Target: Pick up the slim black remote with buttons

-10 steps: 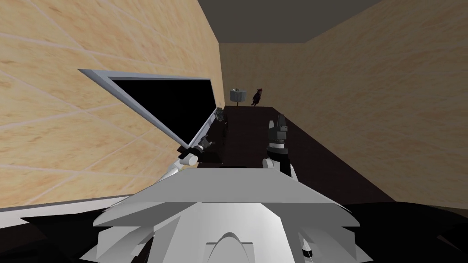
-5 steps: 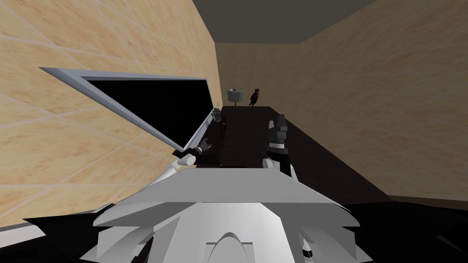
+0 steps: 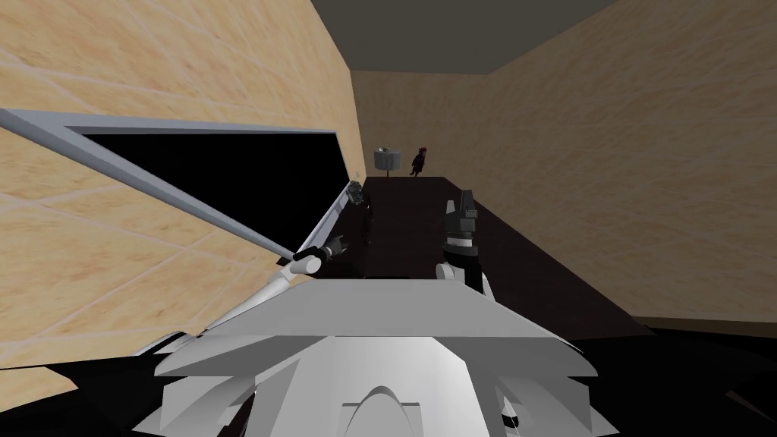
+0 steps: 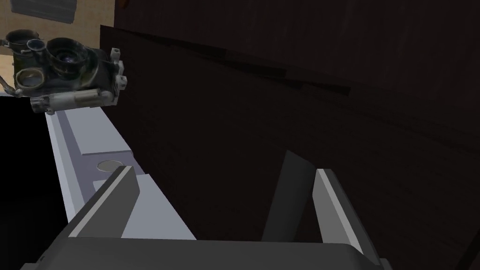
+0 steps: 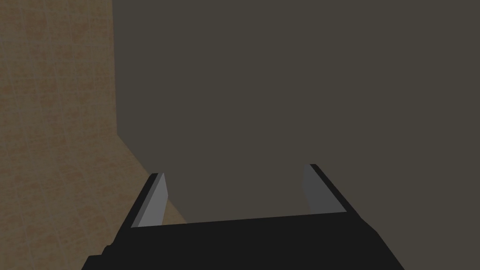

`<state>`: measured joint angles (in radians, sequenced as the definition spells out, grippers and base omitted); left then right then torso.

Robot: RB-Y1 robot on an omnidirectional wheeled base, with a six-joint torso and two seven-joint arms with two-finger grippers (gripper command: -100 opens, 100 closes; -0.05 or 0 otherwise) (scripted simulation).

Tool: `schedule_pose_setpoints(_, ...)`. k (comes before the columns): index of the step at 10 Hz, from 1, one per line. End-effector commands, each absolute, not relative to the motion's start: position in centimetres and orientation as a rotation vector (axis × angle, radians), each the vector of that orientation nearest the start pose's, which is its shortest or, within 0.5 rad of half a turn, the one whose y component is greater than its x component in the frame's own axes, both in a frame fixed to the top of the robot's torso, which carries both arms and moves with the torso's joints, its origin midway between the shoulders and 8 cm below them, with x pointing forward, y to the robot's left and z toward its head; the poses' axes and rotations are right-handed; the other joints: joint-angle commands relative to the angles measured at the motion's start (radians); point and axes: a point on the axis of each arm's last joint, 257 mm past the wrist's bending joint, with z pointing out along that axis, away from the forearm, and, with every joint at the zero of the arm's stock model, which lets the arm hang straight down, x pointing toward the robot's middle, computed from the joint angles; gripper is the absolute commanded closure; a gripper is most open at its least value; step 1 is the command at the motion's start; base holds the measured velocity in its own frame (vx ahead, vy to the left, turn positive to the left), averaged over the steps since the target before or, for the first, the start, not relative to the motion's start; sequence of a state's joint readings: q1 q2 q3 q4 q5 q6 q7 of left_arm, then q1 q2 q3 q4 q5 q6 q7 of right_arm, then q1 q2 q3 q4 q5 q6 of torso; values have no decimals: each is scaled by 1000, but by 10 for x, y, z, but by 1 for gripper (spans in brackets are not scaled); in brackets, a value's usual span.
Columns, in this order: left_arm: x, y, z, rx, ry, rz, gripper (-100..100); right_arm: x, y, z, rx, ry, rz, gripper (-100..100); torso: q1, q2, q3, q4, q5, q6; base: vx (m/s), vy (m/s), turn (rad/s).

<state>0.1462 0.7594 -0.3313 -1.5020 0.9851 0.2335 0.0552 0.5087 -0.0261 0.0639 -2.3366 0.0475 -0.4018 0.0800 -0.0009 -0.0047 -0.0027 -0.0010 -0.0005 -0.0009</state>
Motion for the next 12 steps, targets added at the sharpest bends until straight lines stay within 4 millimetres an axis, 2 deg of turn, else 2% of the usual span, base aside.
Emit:
schedule_pose_setpoints(1,406,360,-425,-1907,1690,-1008,-100,352,-252,27,624,716,1247,0,0,0,0,0,0,0,96,-37,-121)
schedule_pose_setpoints(2,401,358,-431,-1927,1715,-987,-100,352,-252,27,624,716,1247,0,-1,-1,0,0,0,0,75,-26,-43)
schedule_pose_setpoints(3,391,377,-443,-1956,1748,-909,-100,352,-252,27,624,716,1247,0,0,0,0,0,0,0,99,-29,-93)
schedule_pose_setpoints(5,385,376,-448,-1975,1771,-888,-100,352,-252,27,624,716,1247,0,0,0,0,0,0,0,61,-19,-16)
schedule_pose_setpoints(6,370,393,-462,-2014,1815,-796,-100,352,-252,27,624,716,1247,0,0,3,1,0,0,0,70,-25,-93)
schedule_pose_setpoints(7,368,393,-464,-2020,1823,-788,-100,352,-252,27,624,716,1247,0,0,1,1,0,0,0,75,-20,-57)
schedule_pose_setpoints(8,355,412,-473,-2047,1851,-709,-100,352,-252,27,624,716,1247,0,0,1,1,0,0,0,97,-34,-91)
schedule_pose_setpoints(9,349,410,-477,-2064,1871,-688,-100,352,-252,27,624,716,1247,0,-1,0,0,0,0,0,89,-18,-40)
schedule_pose_setpoints(10,338,424,-483,-2081,1901,-624,-100,352,-252,27,624,716,1247,0,0,0,0,0,0,0,93,-8,-102)
schedule_pose_setpoints(11,329,427,-488,-2105,1915,-589,-100,352,-252,27,624,716,1247,0,1,0,0,0,0,0,94,-1,-40)
schedule_pose_setpoints(12,315,445,-494,-2128,1936,-515,-100,352,-252,27,624,716,1247,0,1,0,0,0,0,0,104,-6,-65)
